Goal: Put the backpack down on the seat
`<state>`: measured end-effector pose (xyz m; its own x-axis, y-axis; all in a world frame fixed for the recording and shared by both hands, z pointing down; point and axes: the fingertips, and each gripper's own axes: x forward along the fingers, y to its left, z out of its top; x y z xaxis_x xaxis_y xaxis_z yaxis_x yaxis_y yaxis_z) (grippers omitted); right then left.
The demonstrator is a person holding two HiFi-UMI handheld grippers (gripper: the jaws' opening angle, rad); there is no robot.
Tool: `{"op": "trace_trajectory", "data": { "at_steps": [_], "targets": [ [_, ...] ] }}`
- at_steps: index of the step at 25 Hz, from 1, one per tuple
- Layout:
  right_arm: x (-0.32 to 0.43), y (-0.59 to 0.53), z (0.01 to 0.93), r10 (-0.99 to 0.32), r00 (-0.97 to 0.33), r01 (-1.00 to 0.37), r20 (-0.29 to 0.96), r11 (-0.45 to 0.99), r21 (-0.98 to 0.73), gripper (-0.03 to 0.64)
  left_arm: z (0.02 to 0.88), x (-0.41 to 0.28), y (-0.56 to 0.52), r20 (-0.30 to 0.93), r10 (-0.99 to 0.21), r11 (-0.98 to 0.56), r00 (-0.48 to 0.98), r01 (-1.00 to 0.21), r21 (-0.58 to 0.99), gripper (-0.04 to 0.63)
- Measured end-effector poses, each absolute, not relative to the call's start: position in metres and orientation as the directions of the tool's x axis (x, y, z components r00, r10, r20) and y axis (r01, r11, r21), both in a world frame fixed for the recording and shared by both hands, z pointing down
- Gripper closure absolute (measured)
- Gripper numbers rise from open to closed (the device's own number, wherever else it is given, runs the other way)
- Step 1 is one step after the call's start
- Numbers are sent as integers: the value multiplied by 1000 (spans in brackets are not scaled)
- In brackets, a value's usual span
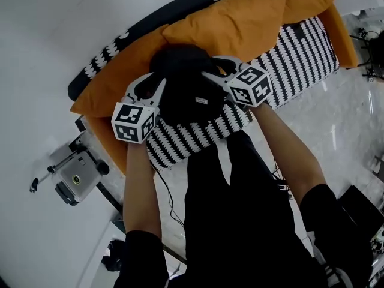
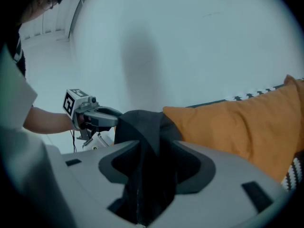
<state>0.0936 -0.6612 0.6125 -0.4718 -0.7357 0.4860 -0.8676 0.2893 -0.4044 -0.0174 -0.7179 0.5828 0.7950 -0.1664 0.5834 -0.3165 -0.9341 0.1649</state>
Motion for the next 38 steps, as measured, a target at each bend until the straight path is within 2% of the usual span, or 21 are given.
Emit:
{"op": "trace_trajectory", "data": {
  "at_steps": [6, 11, 15, 18, 20, 24, 30, 38],
  "targets": [
    [126, -628, 599, -766, -432, -884, 476, 256, -391, 425, 560, -30, -717, 564, -218, -918, 796, -364, 159, 486],
    [142, -612, 549, -825, -421, -874, 377, 258, -411, 425, 513, -19, -697, 479, -240, -910, 844, -367, 191, 488],
    [148, -604, 480, -862, -441, -863, 251, 329, -384, 446, 457, -1, -673, 350, -256, -900, 901, -354, 255, 508],
    [149, -591, 422, -869, -467, -860, 162, 404, -312, 542, 411, 13, -651, 264, -252, -916, 931, -318, 246, 540],
    [148, -578, 384, -864, -491, -853, 110, 451, -263, 568, 379, 20, -634, 210, -246, -930, 946, -291, 223, 549],
    [147, -548, 325, -845, -532, -842, 64, 518, -154, 583, 321, 29, -595, 134, -228, -955, 964, -248, 160, 566],
    [147, -493, 252, -803, -596, -803, -1, 596, -1, 588, 267, 21, -541, 88, -238, -965, 967, -245, 89, 572],
    [152, -417, 208, -770, -635, -772, -70, 635, 15, 590, 236, -1, -473, 28, -302, -946, 953, -303, 112, 572]
  ]
}}
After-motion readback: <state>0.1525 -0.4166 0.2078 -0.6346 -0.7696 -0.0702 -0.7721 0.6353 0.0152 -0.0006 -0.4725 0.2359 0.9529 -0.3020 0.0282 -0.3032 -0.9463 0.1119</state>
